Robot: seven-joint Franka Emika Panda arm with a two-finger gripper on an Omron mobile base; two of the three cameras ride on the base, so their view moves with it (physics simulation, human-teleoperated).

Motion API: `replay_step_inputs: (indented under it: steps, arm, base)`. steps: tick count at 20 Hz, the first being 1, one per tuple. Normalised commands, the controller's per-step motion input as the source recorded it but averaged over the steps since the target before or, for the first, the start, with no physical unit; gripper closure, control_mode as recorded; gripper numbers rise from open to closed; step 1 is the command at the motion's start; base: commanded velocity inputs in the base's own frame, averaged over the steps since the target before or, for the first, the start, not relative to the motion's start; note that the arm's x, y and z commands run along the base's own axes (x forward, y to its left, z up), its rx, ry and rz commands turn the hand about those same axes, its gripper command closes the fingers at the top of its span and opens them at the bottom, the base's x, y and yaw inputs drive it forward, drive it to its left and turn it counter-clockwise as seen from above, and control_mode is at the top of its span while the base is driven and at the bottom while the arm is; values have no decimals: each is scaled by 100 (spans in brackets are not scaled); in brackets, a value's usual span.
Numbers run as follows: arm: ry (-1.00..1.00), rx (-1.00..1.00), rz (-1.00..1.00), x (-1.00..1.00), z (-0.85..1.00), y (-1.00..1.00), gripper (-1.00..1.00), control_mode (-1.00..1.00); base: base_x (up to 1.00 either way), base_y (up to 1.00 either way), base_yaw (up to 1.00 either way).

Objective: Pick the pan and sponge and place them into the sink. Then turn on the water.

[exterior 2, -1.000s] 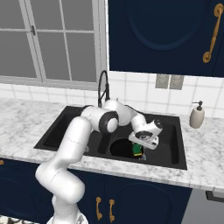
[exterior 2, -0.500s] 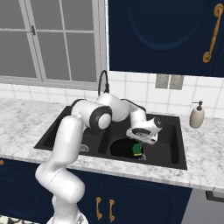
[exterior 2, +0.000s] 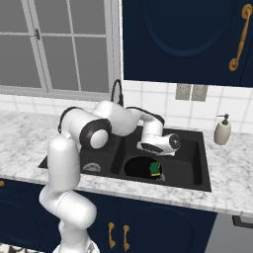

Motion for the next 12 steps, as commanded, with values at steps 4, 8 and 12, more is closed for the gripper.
replay_step_inputs:
  steps: [4,8,12]
  arm:
    - [-21,0,2,-42,82,2,-100,-100]
    - [-23,0,1,-46,77,11,-100,-100]
    - [-30,0,0,-36,68,35,-100,-100]
  base:
    - [0,0,0]
    - [0,0,0]
    - [0,0,0]
